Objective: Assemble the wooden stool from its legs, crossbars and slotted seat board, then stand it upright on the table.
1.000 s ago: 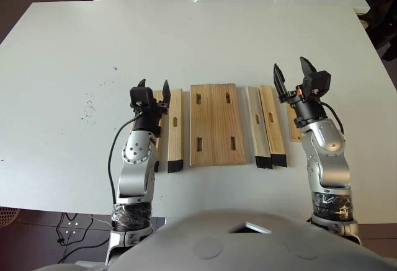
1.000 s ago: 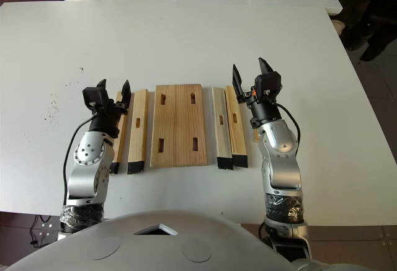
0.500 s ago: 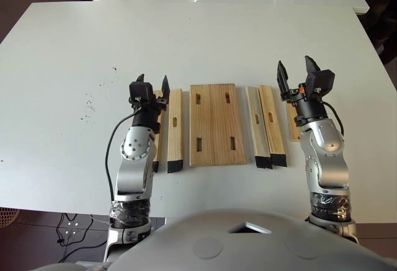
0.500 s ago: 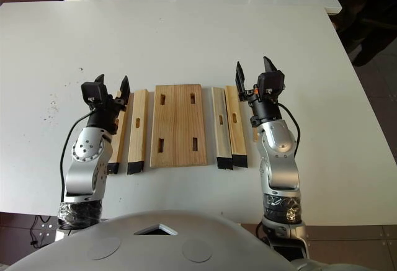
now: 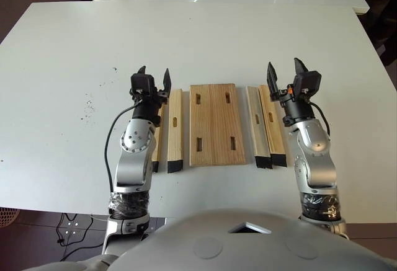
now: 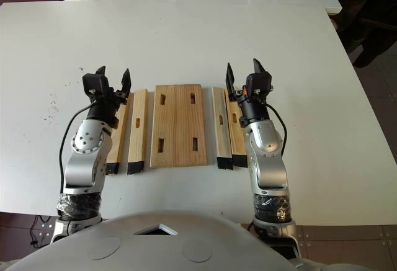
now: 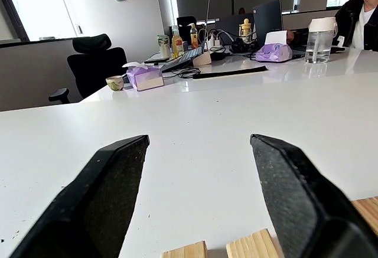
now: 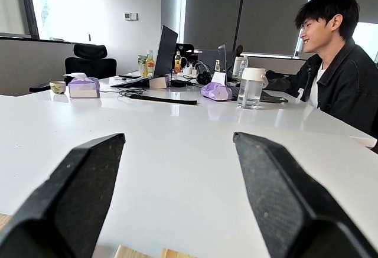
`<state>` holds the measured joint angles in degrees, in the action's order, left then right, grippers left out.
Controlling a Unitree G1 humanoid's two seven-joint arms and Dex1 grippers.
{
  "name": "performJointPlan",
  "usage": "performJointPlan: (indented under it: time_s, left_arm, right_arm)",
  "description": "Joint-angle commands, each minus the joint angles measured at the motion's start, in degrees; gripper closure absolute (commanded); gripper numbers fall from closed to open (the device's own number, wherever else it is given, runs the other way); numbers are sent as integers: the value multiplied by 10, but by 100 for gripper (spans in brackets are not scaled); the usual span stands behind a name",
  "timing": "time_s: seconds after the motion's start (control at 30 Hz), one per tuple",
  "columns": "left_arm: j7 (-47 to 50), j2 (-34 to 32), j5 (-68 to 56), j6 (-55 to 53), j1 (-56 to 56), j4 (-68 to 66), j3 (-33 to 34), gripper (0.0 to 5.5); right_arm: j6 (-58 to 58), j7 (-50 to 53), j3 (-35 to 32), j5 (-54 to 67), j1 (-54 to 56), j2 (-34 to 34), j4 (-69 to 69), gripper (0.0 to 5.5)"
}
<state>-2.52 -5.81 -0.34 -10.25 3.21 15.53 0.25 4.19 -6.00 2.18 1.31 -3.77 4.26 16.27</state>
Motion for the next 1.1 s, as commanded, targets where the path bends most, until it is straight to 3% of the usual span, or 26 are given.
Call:
performJointPlan:
  time_s: [0.03,0.63,0.73,0.83,0.93,1.1]
  left_arm:
    - [15,6,15,-6,-4,-11,1,233]
    - [-15,-28,-2,-56,-15,-12,24,233]
    - [-64,-75,-26,-142,12,37,48,233]
    - [-119,-137,-96,-313,53,134,112,233]
    - [-180,-221,-139,-435,87,213,137,233]
    - [-226,-296,-200,-587,64,241,174,233]
  right_arm:
    - [-4,-2,-2,2,13,0,-19,211]
    - [-9,27,-18,-7,1,-9,-20,211]
    - [-17,52,-28,-18,-28,-16,1,211]
    - [-30,86,-39,-32,-66,-32,14,211]
    - [-38,109,-39,-39,-107,-49,32,211]
    - [-27,129,-38,-48,-156,-68,93,211]
